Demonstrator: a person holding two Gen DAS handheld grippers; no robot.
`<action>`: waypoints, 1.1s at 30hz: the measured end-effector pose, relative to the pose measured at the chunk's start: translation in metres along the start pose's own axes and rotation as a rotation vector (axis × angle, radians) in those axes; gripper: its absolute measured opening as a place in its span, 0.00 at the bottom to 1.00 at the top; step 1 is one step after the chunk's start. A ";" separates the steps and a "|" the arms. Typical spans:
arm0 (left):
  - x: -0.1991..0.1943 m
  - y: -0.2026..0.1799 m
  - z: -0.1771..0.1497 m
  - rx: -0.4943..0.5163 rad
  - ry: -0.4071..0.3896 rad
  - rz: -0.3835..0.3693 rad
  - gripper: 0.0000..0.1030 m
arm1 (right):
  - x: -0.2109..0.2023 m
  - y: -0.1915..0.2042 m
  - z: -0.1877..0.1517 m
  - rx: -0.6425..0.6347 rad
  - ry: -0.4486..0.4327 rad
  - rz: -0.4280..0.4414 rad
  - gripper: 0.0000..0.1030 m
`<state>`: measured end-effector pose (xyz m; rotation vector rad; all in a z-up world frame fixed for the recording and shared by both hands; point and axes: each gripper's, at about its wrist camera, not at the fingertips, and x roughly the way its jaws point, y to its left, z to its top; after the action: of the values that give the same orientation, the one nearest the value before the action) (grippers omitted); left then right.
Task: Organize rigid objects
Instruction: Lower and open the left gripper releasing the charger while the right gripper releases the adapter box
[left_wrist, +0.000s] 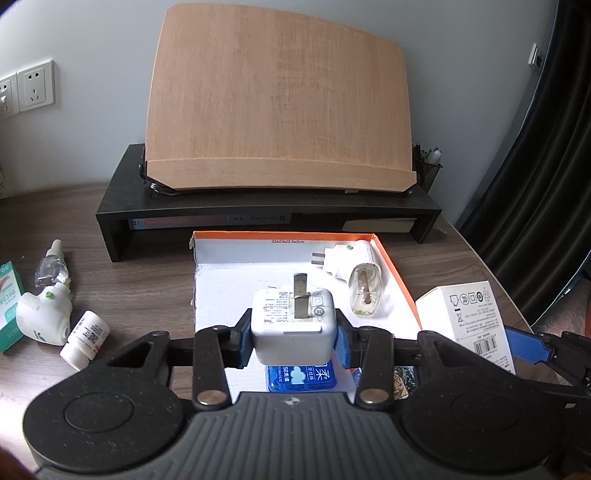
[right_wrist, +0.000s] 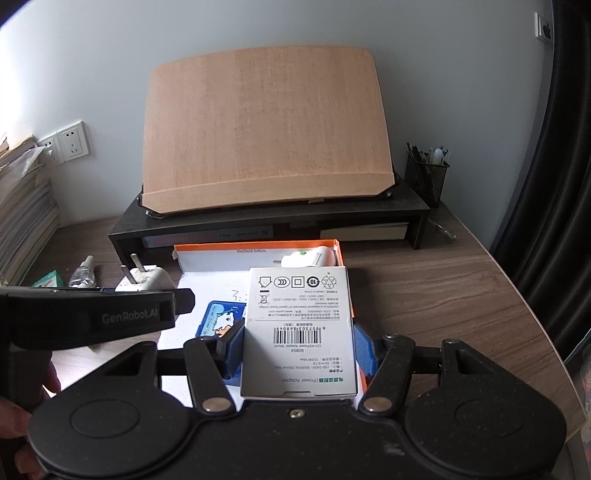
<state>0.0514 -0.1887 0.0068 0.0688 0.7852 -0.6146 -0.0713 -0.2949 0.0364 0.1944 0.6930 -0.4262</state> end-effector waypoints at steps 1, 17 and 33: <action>0.002 0.000 0.001 0.001 0.003 0.001 0.41 | 0.001 -0.001 0.000 0.001 0.003 0.000 0.69; 0.063 -0.009 0.030 0.033 0.054 -0.015 0.41 | 0.038 -0.003 -0.006 -0.016 0.083 0.028 0.69; 0.097 -0.029 0.049 0.096 0.058 -0.046 0.45 | 0.060 0.003 0.000 -0.036 0.100 0.013 0.71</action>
<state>0.1202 -0.2739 -0.0195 0.1574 0.8147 -0.6963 -0.0287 -0.3112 -0.0032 0.1875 0.7969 -0.3933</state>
